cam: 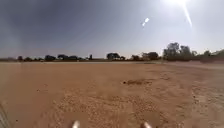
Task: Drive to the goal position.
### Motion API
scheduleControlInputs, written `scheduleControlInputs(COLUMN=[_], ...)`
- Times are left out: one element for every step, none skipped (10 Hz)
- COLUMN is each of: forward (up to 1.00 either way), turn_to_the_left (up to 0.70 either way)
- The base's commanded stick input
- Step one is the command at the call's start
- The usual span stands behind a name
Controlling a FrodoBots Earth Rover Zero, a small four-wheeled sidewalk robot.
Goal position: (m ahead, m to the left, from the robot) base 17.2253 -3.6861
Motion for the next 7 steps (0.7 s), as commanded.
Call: scheduleControlInputs(forward=[0.70, 0.70, 0.70, 0.70, 0.70, 0.70, 0.70], turn_to_the_left=[0.00, 0.00, 0.00, 0.00, 0.00, 0.00, 0.00])
